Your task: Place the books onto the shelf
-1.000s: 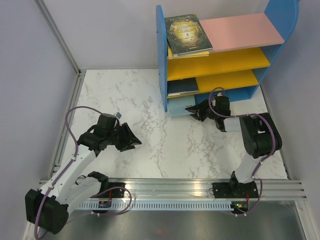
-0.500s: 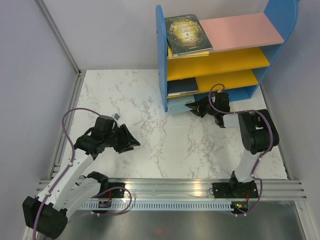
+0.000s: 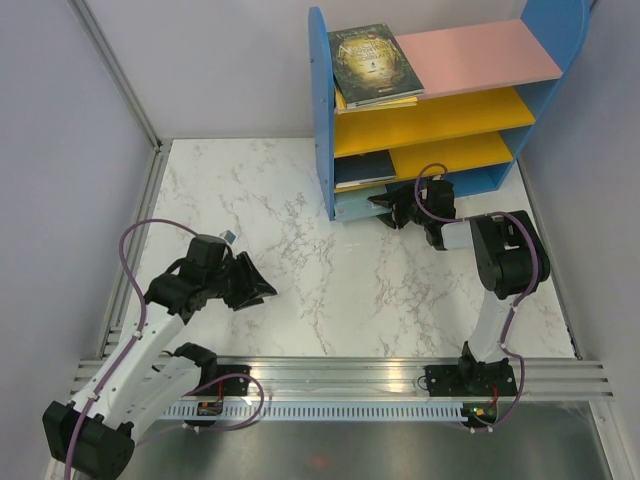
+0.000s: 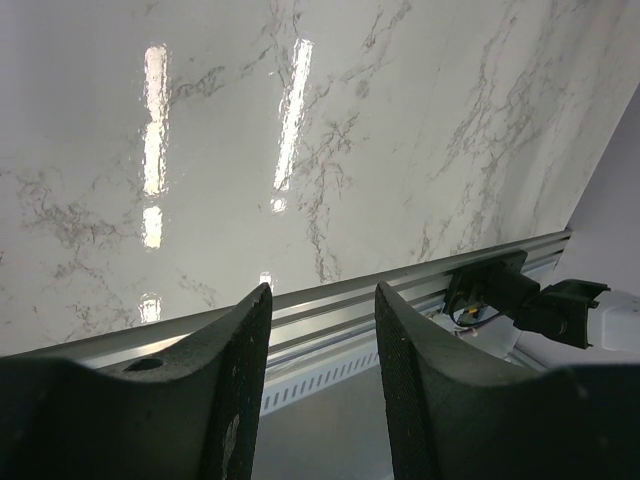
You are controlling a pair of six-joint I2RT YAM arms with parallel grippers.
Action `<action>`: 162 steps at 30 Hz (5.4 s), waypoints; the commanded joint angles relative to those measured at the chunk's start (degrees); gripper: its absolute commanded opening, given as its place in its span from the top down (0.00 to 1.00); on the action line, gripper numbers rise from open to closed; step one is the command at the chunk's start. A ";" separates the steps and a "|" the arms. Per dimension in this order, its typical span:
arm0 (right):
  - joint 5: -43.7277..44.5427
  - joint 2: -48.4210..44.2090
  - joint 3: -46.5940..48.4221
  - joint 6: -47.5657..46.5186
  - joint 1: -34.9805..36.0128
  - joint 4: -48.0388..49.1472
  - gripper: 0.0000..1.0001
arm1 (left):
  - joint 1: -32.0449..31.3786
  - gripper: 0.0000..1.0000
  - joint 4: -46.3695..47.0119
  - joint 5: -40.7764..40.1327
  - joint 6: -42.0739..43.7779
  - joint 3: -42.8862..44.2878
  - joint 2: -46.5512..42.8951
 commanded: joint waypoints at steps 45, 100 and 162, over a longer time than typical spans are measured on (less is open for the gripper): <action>-3.98 5.56 5.46 5.94 1.11 3.60 0.87 | 0.43 0.50 1.97 -1.85 2.22 0.81 3.17; 6.74 -81.90 -1.95 -34.22 3.66 -73.64 0.40 | 1.92 0.11 -12.09 -24.52 17.33 38.85 8.53; 42.40 -78.38 -21.75 -50.66 5.25 -41.17 0.02 | 17.57 0.00 110.50 -16.97 48.54 -25.99 36.30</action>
